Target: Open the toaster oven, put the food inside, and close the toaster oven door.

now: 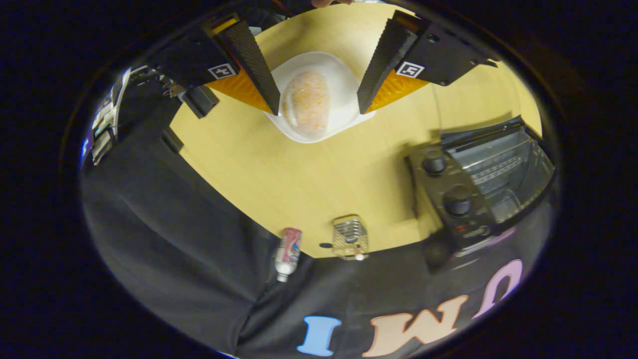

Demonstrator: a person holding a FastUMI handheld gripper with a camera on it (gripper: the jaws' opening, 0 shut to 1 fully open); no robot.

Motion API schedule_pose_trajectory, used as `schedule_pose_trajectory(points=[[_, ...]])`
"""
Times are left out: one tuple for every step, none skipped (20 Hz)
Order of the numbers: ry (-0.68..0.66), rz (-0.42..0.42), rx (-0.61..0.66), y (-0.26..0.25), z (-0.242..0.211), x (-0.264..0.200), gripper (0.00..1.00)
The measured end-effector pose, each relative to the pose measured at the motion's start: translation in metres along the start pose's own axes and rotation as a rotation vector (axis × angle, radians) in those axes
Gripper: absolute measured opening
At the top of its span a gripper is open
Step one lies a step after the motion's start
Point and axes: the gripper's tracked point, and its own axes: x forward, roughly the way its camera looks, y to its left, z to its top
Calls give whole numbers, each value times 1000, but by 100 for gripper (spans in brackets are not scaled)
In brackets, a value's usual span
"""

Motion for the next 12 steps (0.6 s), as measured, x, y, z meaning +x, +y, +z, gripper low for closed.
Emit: schedule_pose_trajectory(points=[[16, 0, 12, -3, -2, 7, 100], [33, 1, 23, -4, -6, 13, 100], [48, 4, 30, -5, -9, 19, 100], [65, 6, 36, -5, -13, 25, 100], [81, 12, 43, -4, -16, 30, 100], [95, 19, 53, -3, -20, 35, 100], [104, 26, 65, -2, -22, 39, 100], [111, 34, 76, 1, -24, 43, 100], [114, 42, 82, 3, -24, 46, 100], [123, 49, 83, 5, -26, 48, 100], [133, 54, 79, 6, -28, 50, 100], [142, 59, 75, 7, -30, 52, 100]])
